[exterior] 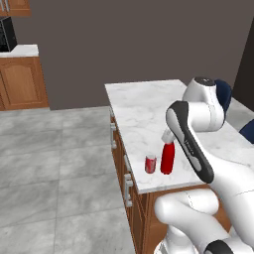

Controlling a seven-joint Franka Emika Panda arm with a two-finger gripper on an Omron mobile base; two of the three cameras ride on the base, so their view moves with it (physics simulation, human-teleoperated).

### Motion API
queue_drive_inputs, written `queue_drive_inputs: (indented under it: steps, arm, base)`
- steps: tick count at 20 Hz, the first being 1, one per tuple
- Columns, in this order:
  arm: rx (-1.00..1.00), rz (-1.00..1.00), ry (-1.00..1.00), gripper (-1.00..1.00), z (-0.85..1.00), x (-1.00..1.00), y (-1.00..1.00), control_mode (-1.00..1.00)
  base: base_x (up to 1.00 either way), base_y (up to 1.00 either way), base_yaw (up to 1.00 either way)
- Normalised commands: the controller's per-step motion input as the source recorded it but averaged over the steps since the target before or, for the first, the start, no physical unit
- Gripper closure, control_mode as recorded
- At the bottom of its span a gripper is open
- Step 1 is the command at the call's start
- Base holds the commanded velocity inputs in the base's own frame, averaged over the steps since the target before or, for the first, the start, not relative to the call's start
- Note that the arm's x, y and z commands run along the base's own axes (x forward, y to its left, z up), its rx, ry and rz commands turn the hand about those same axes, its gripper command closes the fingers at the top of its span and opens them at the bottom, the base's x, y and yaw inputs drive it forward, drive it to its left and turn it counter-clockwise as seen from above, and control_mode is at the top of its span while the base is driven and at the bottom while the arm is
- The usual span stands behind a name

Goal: Pick the water bottle, can from the counter and place them in the open cabinet.

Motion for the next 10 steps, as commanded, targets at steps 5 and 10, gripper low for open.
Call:
queue_drive_inputs:
  steps: [5, 10]
  arm:
    - [0.0, 0.12, 0.0, -1.0, -0.13, -0.02, -0.23, -1.0]
    - [0.0, 0.07, 0.0, -1.0, -0.2, 0.0, -0.25, -1.0]
  base:
    - [0.0, 0.0, 0.0]
    - [0.0, 0.0, 0.0]
